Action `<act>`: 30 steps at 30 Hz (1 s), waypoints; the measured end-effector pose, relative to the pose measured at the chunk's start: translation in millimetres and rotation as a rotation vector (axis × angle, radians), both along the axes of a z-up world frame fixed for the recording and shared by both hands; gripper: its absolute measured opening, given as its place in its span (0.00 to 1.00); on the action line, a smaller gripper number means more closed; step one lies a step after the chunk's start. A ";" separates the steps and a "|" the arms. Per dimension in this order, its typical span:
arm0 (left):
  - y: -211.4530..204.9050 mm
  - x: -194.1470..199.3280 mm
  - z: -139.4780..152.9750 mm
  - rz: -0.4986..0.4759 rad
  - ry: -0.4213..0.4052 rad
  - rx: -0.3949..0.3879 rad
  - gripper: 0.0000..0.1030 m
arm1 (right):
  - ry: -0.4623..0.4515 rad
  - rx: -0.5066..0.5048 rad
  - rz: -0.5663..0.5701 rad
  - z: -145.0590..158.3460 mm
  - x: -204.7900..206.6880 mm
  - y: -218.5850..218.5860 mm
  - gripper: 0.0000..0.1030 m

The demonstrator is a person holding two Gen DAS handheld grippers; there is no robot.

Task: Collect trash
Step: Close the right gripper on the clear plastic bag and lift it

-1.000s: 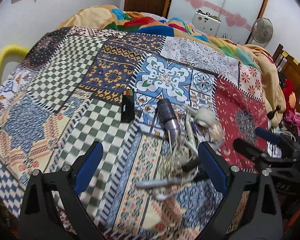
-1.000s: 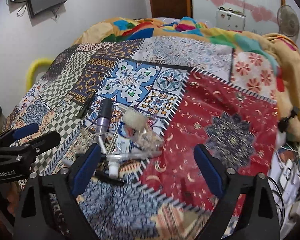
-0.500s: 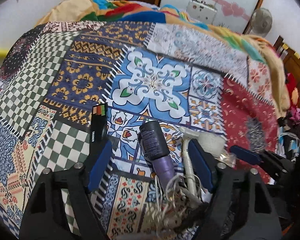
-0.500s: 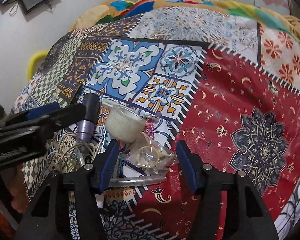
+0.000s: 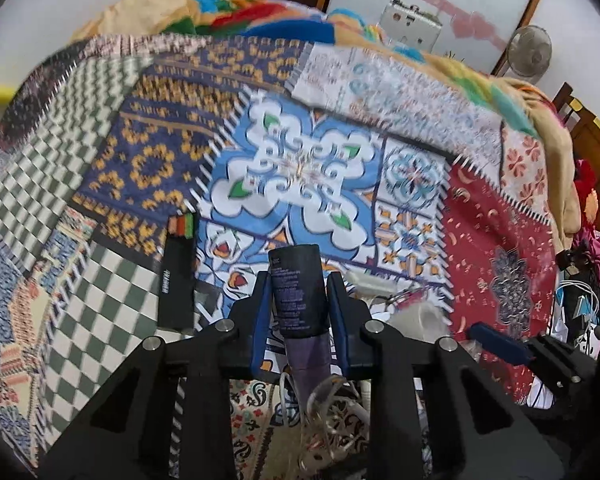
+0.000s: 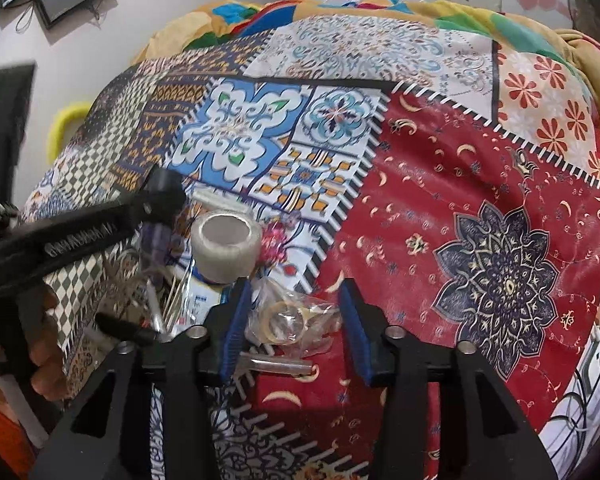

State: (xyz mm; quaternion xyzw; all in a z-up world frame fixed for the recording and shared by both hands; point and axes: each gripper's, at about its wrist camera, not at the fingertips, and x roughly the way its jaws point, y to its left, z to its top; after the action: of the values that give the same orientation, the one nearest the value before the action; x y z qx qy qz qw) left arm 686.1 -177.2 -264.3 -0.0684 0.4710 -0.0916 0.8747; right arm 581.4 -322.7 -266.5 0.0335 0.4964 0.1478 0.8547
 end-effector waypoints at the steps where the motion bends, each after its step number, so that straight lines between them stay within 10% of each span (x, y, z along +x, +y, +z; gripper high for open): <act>1: 1.4 -1.8 5.3 0.001 -0.014 0.002 0.26 | 0.003 -0.002 0.004 -1.0 -1.0 1.4 0.48; 17: 38.6 -35.9 85.1 0.051 -0.189 -0.028 0.24 | -0.024 -0.079 -0.036 -5.5 -8.1 2.2 0.35; 30: 53.5 -110.0 130.2 0.039 -0.225 0.055 0.24 | -0.123 -0.046 -0.088 78.4 -47.4 -3.8 0.35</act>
State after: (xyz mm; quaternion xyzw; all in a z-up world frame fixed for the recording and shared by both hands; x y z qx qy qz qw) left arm 576.2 -123.8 -134.2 -0.0431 0.3709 -0.0685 0.9252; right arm 534.0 -326.5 -188.2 0.0265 0.4445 0.1005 0.8897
